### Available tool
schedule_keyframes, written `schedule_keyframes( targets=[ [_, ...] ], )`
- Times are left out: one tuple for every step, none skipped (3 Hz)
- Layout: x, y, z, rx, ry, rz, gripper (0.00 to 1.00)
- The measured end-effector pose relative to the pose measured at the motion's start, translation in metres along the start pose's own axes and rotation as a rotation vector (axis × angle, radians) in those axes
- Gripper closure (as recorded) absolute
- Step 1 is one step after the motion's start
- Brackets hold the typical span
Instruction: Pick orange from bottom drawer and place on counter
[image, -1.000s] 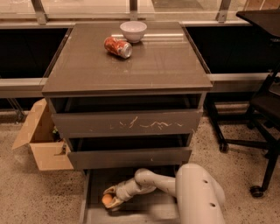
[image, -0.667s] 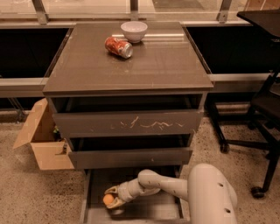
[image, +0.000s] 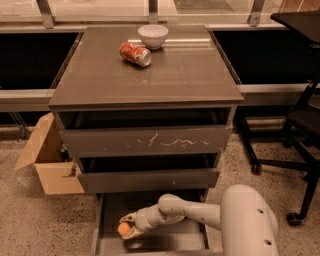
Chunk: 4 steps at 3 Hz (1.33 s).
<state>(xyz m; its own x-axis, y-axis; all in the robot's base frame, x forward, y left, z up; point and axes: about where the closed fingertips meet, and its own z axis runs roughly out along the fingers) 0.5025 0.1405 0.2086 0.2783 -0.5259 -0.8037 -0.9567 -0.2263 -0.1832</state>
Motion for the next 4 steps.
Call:
schedule_keyframes(
  targets=[
    [-0.041,0.004,-0.036,0.046,0.012,-0.068,1.00],
    [-0.079,0.025,-0.076,0.092,0.014,-0.123,1.00],
    [-0.079,0.025,-0.076,0.092,0.014,-0.123,1.00],
    [-0.096,0.019,-0.099,0.127,0.002,-0.181,1.00]
  ],
)
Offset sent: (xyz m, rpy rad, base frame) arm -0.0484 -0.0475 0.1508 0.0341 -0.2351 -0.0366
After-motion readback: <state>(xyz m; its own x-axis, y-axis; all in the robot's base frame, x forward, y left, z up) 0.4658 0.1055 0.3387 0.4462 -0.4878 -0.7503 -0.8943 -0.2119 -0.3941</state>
